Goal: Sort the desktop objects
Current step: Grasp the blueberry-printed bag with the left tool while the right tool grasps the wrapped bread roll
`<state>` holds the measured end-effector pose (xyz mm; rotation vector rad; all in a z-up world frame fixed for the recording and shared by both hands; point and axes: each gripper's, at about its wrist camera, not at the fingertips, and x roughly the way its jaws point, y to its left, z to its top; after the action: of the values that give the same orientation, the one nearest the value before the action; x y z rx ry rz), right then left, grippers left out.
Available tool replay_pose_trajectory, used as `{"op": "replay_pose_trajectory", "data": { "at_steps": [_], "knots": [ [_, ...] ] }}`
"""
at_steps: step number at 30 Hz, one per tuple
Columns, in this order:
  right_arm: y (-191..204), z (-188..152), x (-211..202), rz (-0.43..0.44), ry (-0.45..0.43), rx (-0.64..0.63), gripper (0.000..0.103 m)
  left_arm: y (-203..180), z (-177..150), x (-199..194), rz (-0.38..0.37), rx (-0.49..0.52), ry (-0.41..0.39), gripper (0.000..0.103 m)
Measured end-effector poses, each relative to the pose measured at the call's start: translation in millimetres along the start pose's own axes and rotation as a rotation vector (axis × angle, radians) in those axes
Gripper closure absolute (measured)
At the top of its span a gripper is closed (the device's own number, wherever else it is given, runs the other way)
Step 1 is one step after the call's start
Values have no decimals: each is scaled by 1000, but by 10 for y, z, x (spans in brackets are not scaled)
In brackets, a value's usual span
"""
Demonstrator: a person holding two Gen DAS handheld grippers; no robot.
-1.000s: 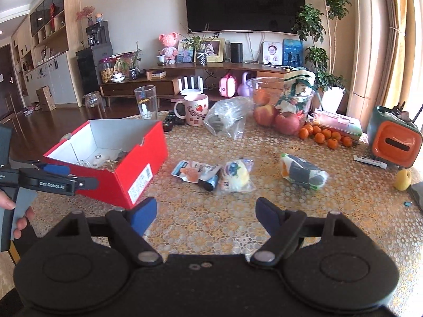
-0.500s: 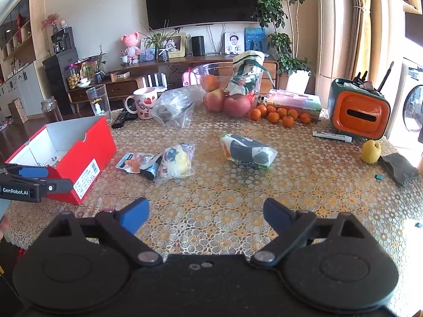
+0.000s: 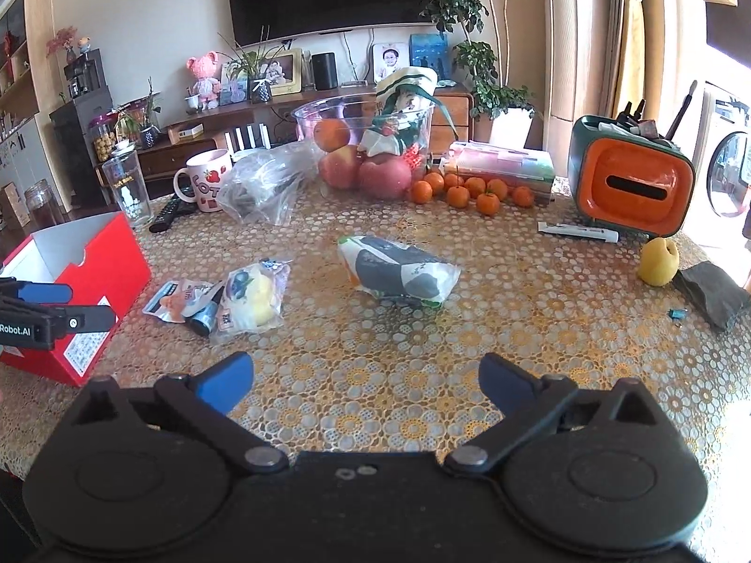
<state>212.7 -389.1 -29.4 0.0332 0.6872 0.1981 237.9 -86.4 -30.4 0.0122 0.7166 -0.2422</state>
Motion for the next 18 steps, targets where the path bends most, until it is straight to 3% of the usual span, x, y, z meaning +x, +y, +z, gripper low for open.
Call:
{"op": "replay_pose_trajectory", "data": {
  "at_steps": [18],
  "knots": [
    [-255, 401, 1045, -86, 36, -1, 1, -598, 163, 841, -77, 70, -14, 0]
  ]
}}
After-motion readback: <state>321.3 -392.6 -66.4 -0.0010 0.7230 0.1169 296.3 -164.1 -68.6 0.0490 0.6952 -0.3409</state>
